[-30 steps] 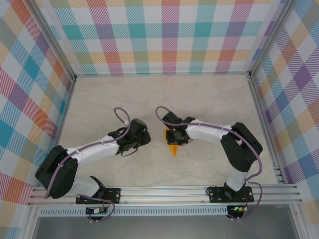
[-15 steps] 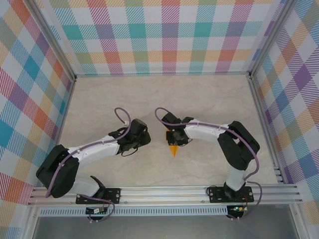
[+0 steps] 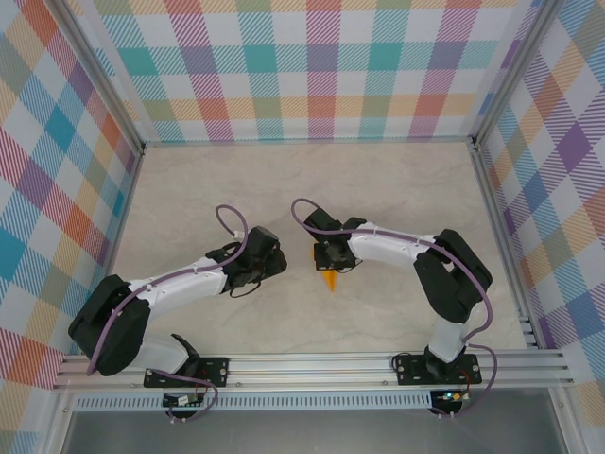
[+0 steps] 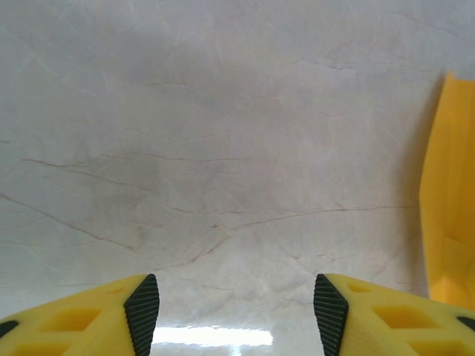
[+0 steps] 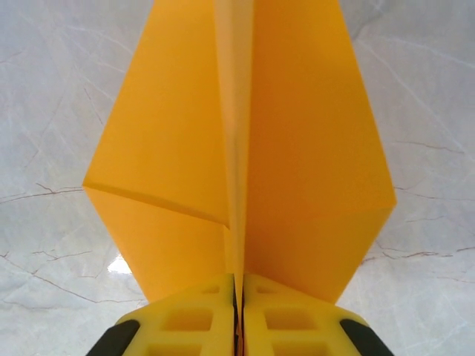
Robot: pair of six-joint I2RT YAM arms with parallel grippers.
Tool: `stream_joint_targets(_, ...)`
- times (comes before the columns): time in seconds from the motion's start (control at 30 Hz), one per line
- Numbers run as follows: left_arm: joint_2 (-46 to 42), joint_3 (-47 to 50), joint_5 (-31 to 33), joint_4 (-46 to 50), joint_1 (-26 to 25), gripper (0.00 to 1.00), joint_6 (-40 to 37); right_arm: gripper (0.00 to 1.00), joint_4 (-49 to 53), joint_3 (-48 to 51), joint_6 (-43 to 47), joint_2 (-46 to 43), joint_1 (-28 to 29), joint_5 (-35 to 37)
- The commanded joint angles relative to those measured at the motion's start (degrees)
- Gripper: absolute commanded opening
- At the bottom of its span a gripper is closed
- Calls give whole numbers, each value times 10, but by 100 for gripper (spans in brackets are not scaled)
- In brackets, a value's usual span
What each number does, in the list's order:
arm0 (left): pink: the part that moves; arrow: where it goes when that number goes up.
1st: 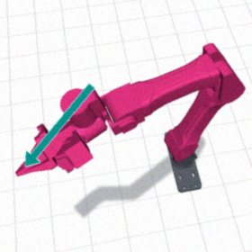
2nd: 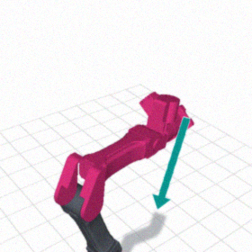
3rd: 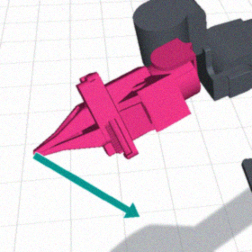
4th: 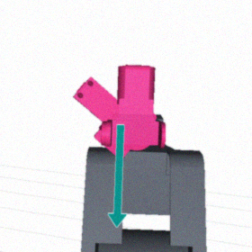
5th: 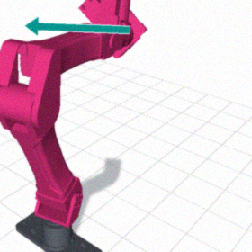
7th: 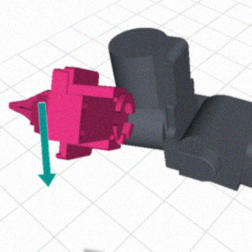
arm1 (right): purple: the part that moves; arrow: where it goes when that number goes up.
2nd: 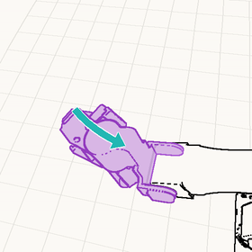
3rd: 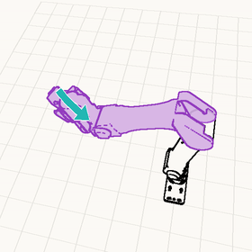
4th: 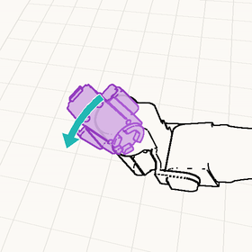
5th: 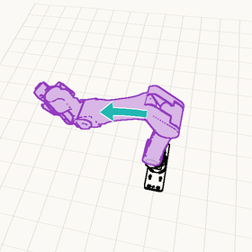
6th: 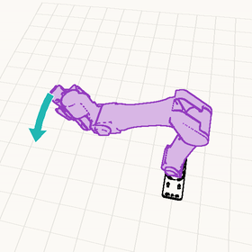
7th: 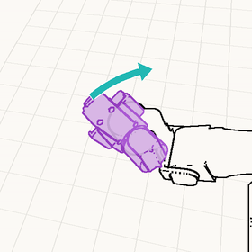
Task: Fold a paper plane with a square sheet of paper (pick it up from the middle)
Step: Move the paper plane to the top-center of the table.
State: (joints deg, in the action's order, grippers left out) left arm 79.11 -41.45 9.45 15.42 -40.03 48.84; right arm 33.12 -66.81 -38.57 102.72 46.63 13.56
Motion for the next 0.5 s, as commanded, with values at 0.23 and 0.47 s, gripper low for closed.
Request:
stream_joint_targets(0.23, -13, 10, 40, 50, 7, 73, 19, 13, 36, -29, 27, 34, 5, 12)
stream_joint_targets(0.47, -10, 10, 36, 50, 7, 74, 16, 24, 47, -51, 30, 69, 5, 1)
